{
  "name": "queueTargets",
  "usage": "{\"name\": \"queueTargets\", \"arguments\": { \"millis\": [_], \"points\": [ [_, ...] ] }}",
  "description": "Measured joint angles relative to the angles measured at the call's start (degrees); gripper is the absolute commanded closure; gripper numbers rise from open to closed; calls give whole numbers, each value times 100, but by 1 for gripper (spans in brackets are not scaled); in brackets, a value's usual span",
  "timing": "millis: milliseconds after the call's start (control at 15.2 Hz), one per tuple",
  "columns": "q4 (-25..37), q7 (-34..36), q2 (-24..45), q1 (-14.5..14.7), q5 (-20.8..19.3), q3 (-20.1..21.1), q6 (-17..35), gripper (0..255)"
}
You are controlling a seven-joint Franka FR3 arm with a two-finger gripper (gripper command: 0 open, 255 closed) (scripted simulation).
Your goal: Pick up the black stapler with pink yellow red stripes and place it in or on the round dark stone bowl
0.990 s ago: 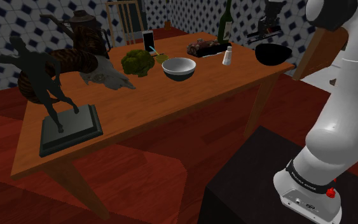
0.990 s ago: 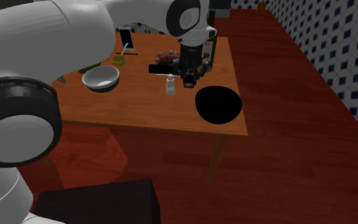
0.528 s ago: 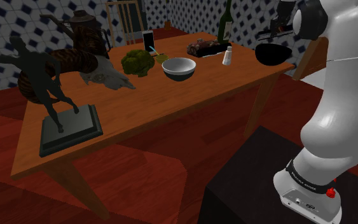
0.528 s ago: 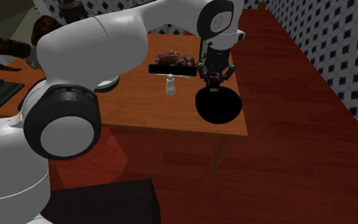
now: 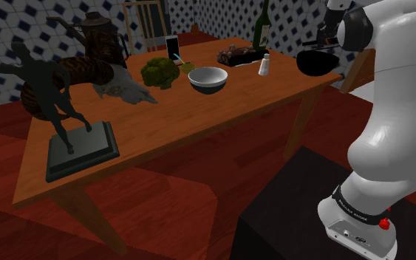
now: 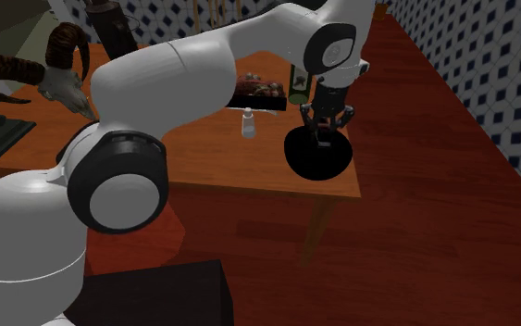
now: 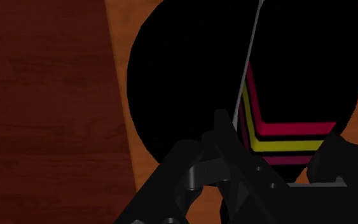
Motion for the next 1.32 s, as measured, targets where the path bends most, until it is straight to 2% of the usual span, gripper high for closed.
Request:
{"name": "queueTargets", "arguments": {
  "millis": [396, 792, 858, 1320],
  "points": [
    [-647, -43, -124, 173, -40, -18, 500, 255],
    [-693, -50, -117, 178, -36, -16, 554, 255],
    [-693, -50, -117, 178, -36, -16, 554, 0],
    [-566, -36, -101, 151, -33, -14, 451, 0]
  ]
}}
